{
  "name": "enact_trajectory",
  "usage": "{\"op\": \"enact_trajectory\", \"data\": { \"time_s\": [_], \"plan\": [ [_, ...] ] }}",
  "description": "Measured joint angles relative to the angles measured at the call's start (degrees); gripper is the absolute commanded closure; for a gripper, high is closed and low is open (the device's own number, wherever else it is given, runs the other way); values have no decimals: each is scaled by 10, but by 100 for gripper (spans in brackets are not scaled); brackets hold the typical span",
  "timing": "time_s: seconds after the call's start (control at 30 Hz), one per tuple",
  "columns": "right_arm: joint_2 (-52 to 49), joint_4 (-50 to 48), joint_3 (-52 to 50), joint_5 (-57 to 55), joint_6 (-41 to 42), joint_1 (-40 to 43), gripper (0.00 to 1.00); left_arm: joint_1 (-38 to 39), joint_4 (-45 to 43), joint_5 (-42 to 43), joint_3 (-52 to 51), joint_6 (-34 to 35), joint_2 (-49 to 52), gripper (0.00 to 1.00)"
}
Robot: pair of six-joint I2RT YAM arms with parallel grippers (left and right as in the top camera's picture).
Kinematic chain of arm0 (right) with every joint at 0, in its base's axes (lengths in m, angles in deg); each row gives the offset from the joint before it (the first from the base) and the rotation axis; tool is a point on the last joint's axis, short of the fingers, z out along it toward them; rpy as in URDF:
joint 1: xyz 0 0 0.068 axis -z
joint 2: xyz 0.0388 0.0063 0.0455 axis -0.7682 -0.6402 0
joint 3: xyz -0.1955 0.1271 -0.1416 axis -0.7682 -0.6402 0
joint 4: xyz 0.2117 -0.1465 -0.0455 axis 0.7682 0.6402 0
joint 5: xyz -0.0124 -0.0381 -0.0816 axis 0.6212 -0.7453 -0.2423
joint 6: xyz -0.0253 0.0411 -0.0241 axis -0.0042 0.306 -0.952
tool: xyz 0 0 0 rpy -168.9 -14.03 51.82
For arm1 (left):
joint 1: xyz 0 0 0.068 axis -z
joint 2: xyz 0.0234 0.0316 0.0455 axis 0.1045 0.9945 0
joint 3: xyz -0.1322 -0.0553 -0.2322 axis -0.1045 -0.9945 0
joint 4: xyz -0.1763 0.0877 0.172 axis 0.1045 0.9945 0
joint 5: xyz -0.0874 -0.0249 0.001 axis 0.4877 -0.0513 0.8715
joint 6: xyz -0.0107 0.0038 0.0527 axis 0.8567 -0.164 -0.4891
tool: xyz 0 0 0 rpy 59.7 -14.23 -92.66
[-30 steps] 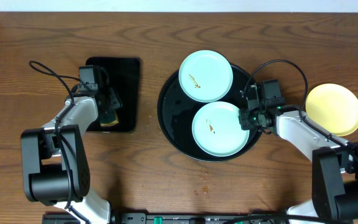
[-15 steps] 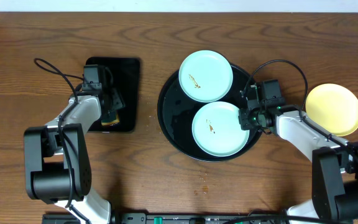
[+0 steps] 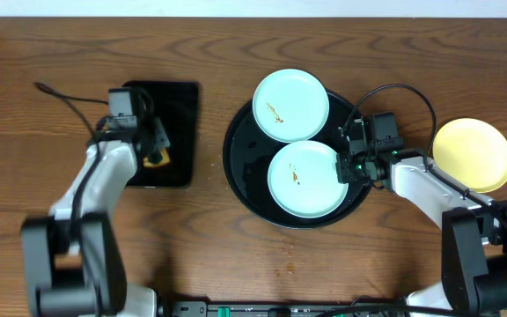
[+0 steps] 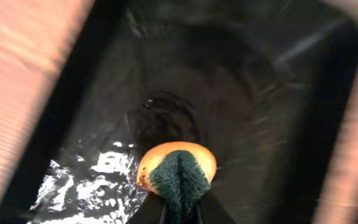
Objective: Clean dirty plates on tray and stack at the side
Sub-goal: 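Lift the sponge from the black tray with the left gripper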
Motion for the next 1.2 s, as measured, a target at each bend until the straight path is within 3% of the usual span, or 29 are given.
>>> {"op": "enact_trajectory", "data": {
  "time_s": [0.2,0.57,0.73,0.9,1.0,1.2],
  "plan": [
    [0,-2,0,1,0,0,98,2,-4,10,0,-4,-104,93],
    [-1,-5,0,-4,5,-2,91,2,-53,18,0,-34,-87,93],
    [-2,-6,0,-12,11,-3,74,2,-68,19,0,-53,-77,92],
    [-3,-8,0,-10,11,-5,63,2,-98,27,0,-68,-77,93],
    [-3,-8,0,-8,10,-7,60,2,-76,73,0,-61,-77,93],
    [-3,-9,0,-5,10,-7,58,6,-57,214,4,16,-77,93]
  ]
}}
